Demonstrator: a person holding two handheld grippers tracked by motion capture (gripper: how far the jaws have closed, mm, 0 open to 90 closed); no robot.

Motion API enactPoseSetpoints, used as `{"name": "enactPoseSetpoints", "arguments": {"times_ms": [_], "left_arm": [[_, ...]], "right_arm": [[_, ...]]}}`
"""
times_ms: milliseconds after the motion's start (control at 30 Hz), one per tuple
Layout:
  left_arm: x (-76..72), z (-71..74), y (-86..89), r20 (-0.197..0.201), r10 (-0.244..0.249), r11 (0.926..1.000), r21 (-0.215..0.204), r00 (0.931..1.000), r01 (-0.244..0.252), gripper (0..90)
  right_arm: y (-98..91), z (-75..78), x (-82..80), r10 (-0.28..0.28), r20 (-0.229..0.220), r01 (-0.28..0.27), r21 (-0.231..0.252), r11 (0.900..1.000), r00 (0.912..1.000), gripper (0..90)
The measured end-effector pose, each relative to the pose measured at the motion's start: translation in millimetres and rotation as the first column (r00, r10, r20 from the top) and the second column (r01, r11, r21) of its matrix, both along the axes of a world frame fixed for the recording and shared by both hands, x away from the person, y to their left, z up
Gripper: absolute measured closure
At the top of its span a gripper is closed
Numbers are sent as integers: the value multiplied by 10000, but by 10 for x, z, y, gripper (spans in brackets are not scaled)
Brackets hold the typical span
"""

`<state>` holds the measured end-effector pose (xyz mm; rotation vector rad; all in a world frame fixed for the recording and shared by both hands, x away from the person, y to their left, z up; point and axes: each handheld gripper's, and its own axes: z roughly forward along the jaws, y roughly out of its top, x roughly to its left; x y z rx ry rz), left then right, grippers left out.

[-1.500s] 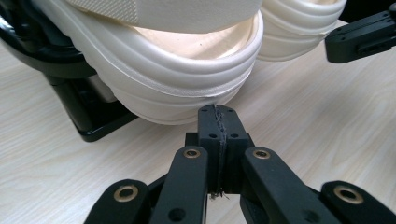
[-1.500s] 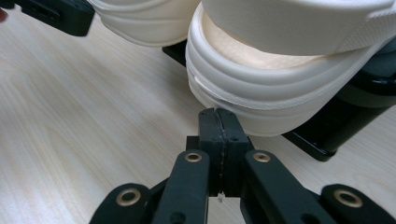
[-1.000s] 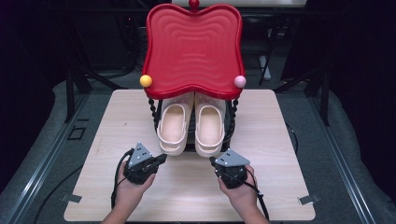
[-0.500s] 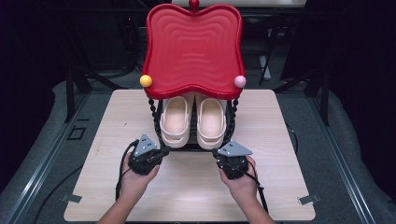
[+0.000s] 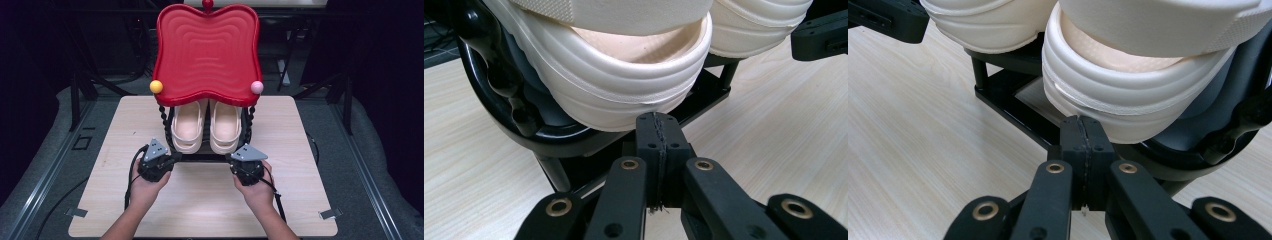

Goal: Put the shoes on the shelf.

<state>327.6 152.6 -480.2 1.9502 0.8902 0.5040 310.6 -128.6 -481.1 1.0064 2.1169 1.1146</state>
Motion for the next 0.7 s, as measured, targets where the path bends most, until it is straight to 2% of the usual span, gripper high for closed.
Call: {"name": "enactPoseSetpoints", "arguments": {"times_ms": [433, 700], "left_arm": [[103, 62, -105, 71, -1, 9999, 156, 10000, 0, 898], [177, 74, -182, -17, 41, 9999, 150, 10000, -40, 898]], "right_arm": [[-14, 46, 99, -140, 34, 140, -81, 9999, 9999, 900], [-36, 39, 161, -289, -104, 290, 96, 9995, 9995, 900]]}}
